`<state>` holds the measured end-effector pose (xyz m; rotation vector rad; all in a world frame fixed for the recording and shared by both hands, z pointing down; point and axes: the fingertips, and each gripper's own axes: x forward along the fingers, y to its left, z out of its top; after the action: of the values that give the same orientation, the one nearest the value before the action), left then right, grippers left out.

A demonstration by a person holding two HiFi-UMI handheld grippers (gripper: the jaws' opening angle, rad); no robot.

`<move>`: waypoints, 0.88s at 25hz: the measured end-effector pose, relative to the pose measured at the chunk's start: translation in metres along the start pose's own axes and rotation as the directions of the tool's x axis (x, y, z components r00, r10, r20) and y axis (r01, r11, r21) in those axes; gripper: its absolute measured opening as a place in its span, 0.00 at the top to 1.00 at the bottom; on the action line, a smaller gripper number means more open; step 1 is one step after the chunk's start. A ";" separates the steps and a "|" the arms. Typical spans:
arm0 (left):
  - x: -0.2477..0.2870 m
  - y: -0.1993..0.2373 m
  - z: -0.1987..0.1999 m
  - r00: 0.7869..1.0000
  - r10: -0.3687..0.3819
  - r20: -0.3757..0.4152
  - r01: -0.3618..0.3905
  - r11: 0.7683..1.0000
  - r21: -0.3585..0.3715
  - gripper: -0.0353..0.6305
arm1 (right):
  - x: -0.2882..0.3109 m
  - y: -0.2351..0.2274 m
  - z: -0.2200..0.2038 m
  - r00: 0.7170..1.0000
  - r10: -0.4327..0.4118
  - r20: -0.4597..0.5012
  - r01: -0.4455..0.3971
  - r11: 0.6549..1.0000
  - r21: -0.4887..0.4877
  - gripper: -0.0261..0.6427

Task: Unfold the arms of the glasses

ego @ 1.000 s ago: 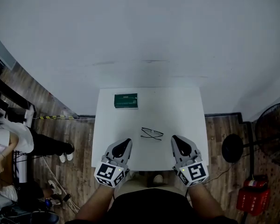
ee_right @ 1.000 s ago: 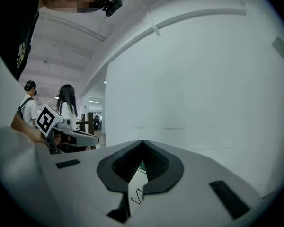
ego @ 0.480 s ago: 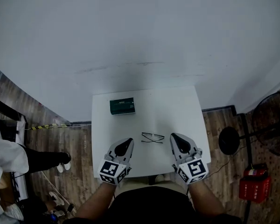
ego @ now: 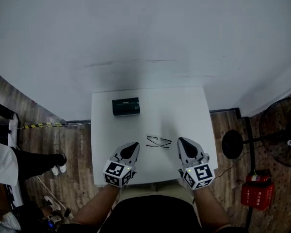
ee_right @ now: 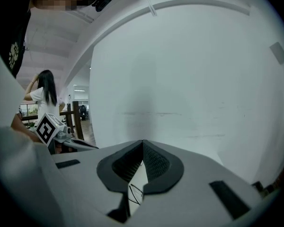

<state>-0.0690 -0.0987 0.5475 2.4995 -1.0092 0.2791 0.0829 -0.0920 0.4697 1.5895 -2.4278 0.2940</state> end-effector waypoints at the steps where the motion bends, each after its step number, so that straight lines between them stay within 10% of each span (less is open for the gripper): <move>1: 0.003 0.001 -0.004 1.000 0.003 -0.008 -0.003 1.000 -0.008 0.94 | 0.002 -0.001 -0.005 1.000 0.005 -0.009 -0.005 1.000 0.008 0.96; 22: 0.083 0.005 -0.114 0.975 0.116 -0.188 -0.151 0.970 -0.190 0.94 | 0.048 -0.038 -0.174 0.937 0.151 -0.314 -0.080 0.970 0.228 0.96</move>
<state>-0.0160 -0.1001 0.6786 2.1865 -1.0778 0.4085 0.1123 -0.0992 0.6514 1.3427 -2.2889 0.7973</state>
